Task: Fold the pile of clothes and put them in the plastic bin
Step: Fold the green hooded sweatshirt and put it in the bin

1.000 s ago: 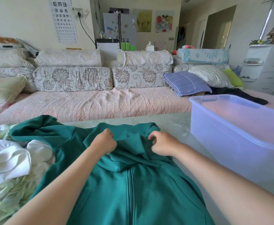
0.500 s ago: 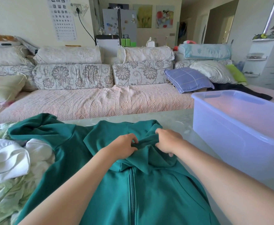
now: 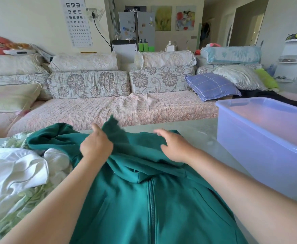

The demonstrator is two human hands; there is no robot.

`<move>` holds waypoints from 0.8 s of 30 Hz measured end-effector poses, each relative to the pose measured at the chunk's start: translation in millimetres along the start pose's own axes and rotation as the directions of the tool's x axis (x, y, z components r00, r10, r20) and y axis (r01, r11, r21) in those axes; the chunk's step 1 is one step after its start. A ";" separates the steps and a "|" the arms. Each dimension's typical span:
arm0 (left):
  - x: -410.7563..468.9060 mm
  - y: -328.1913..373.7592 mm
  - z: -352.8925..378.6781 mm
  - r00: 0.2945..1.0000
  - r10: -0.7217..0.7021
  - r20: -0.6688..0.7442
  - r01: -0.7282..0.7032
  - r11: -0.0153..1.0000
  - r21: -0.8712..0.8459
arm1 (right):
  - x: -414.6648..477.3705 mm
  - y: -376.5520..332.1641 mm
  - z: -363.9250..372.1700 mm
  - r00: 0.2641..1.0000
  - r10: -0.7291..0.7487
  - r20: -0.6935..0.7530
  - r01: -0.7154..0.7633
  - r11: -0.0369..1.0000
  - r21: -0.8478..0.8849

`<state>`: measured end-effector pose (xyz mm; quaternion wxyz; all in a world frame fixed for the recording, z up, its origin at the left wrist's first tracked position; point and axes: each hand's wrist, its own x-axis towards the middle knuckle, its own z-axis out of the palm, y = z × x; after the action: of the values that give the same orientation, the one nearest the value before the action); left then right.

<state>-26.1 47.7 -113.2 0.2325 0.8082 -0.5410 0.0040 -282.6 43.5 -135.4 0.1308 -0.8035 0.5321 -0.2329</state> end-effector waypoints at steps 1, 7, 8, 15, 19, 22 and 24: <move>1.2 -11.9 0.3 0.996 -0.021 0.082 0.006 0.984 0.178 | -3.6 3.3 4.1 0.999 0.021 0.048 -0.019 0.999 -0.045; -4.5 -7.7 23.1 0.802 0.491 0.340 -0.566 0.807 0.170 | -15.5 21.9 9.3 0.990 0.129 0.051 -0.118 0.975 -0.186; -11.1 2.4 24.7 0.727 0.559 0.399 -0.625 0.779 0.047 | -16.9 25.2 7.5 0.986 0.153 0.068 -0.132 0.959 -0.252; -33.4 38.4 44.4 0.517 0.618 0.592 -0.716 0.691 -0.097 | -21.5 48.6 9.4 0.976 0.193 0.103 -0.129 0.887 -0.442; -20.5 29.1 41.8 0.659 0.613 0.436 -0.674 0.739 -0.018 | -2.5 55.9 6.8 0.985 0.147 -0.091 -0.167 0.950 -0.263; 3.6 20.8 28.7 0.892 0.439 0.107 -0.446 0.893 0.056 | 16.3 52.2 -0.7 0.921 0.100 -0.377 -0.116 0.993 -0.021; 17.7 12.1 20.2 0.967 0.242 0.077 -0.251 0.959 0.131 | 25.8 50.8 -3.1 0.911 0.112 -0.397 -0.058 0.988 0.146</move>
<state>-34.3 20.9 -122.2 0.1564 0.7486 -0.6426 0.0465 -316.1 -0.4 -149.9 0.0807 -0.7037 0.5656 -0.4223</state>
